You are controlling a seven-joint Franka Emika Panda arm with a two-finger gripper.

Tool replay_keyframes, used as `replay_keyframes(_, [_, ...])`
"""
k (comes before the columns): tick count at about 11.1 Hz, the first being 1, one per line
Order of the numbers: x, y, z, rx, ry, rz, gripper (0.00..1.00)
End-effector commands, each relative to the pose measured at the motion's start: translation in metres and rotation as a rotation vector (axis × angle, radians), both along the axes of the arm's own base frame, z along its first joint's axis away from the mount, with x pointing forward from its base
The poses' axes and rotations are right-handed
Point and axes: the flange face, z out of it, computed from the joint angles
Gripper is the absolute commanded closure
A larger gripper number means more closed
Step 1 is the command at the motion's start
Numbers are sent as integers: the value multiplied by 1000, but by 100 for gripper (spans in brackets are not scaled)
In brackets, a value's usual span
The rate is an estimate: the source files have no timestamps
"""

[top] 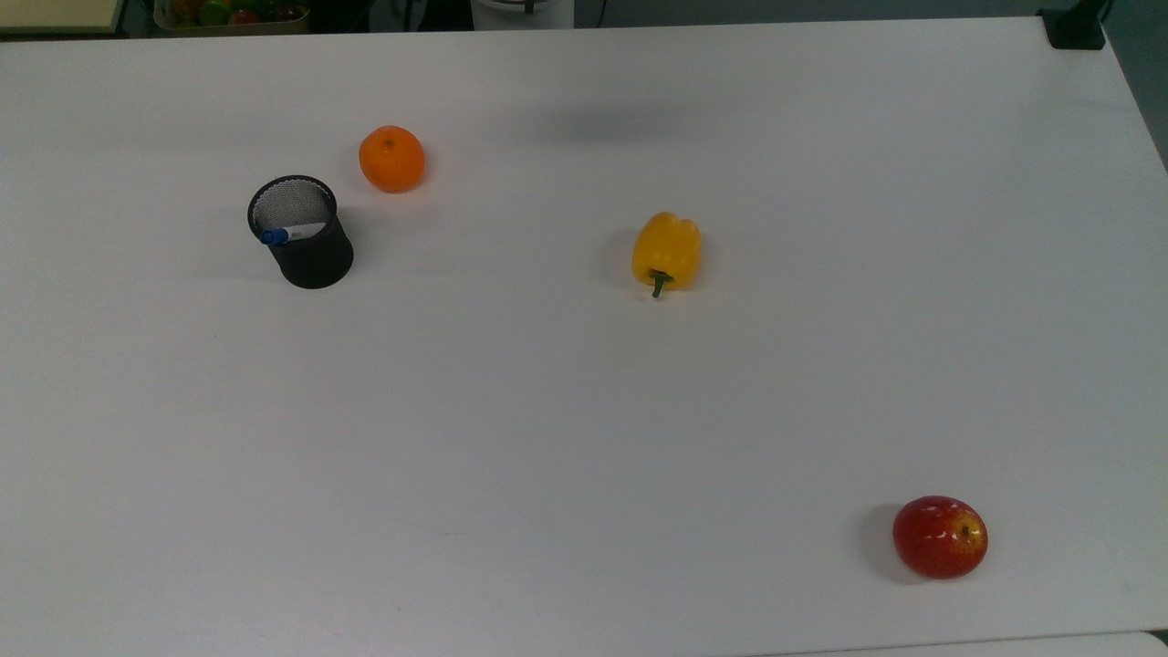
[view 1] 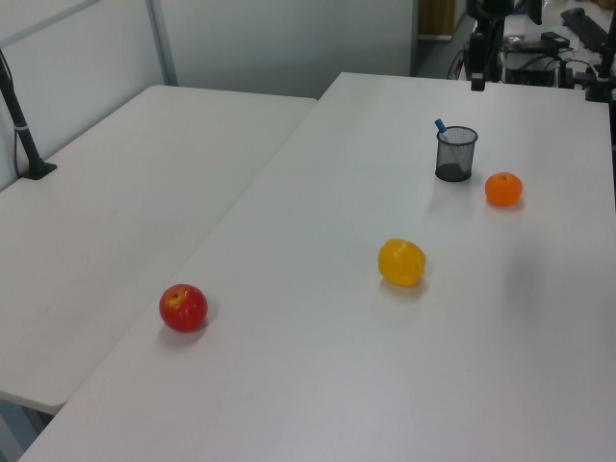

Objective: Take marker pen

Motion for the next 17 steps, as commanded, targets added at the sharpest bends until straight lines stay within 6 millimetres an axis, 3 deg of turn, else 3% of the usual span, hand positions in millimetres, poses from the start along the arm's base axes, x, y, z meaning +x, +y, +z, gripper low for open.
replay_keyframes(1, [2,-1,0,19,12,8,0])
replay_keyframes(6, [2,-2,0,19,16,9,0])
replay_keyframes(9, [5,-23,5,20,13,21,0])
replay_keyframes(12, [10,-64,-1,19,22,2,0])
replay_keyframes(17, [35,-159,-21,6,10,-75,0])
